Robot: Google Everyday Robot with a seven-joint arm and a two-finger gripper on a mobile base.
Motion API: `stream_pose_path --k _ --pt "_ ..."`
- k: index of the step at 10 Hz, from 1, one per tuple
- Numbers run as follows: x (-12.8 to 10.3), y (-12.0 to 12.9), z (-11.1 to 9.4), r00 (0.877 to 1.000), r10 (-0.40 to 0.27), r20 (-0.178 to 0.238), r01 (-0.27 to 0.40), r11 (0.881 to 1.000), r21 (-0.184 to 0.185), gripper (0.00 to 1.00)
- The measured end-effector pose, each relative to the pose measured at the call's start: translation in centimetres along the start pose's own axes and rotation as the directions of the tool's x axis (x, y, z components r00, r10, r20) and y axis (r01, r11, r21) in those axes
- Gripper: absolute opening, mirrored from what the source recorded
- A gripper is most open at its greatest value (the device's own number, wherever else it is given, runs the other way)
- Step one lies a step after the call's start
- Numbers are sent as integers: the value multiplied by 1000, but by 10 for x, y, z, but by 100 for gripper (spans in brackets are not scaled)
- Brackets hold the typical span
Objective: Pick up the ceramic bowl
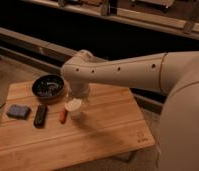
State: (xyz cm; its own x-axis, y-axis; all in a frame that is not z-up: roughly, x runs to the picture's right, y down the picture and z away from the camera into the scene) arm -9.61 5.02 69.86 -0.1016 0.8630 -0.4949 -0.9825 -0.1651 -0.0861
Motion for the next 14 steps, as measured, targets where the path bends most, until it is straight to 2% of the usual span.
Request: stream_pose_path --k 2,4,6,7,8,11,12,14 --pt "-11 7 -16 996 -37 80 39 999 -23 65" --pt "-16 25 -18 986 -123 108 126 992 -16 65" --pt "-23 66 -19 960 -252 124 253 967 9 65" --pt "-26 81 -20 949 -289 127 289 957 17 65" --pt "-32 102 -19 933 -338 126 337 941 29 65" --pt "-55 151 -14 896 -428 116 423 904 62 65" --pt "-59 159 -13 890 -443 112 438 896 70 65" --pt "-62 161 -12 887 -448 111 442 894 76 65"
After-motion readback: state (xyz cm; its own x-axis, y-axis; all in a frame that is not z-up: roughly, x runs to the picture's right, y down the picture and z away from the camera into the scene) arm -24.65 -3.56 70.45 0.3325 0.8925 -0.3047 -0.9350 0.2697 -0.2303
